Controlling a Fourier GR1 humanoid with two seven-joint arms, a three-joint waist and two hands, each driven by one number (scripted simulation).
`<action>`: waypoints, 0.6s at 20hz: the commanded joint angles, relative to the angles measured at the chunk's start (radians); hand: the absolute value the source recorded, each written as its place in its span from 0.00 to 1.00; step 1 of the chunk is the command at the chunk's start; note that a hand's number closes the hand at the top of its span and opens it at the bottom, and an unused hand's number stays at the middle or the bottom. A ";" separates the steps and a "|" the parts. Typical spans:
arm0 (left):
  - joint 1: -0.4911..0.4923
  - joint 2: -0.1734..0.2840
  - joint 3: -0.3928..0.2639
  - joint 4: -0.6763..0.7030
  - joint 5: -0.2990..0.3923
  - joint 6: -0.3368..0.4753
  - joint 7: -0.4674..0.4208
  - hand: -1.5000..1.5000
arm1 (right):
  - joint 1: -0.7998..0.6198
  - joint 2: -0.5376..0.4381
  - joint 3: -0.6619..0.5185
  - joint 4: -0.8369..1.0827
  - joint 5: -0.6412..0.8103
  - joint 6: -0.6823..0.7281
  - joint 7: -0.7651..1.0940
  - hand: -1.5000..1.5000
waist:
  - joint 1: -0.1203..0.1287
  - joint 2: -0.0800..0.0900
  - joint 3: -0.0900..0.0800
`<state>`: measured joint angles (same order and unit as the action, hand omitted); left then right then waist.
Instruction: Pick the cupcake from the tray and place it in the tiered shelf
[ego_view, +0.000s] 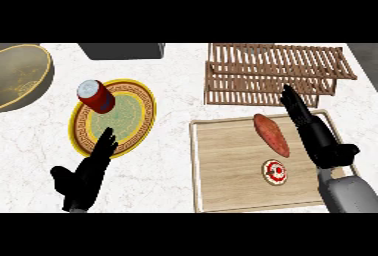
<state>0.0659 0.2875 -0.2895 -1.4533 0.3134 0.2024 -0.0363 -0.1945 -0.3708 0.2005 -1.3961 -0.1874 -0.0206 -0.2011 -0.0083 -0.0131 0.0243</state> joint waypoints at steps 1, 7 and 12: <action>-0.038 0.022 0.012 -0.012 -0.053 -0.003 -0.015 0.50 | 0.003 -0.011 -0.066 -0.015 -0.049 0.033 0.020 0.00 | 0.006 0.012 -0.024; -0.144 0.047 0.018 -0.022 -0.111 0.030 -0.019 0.50 | 0.028 0.209 -0.220 -0.067 -0.455 0.003 0.159 0.00 | -0.054 0.011 0.023; -0.158 0.073 0.005 -0.038 -0.159 0.040 -0.016 0.50 | 0.117 -0.113 -0.249 0.064 0.106 -0.334 0.114 1.00 | -0.029 0.017 -0.024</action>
<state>-0.0638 0.3519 -0.2827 -1.4920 0.1799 0.2373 -0.0506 -0.1321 -0.4712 0.0060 -1.4003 -0.2211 -0.1526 -0.0484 -0.0460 -0.0014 0.0037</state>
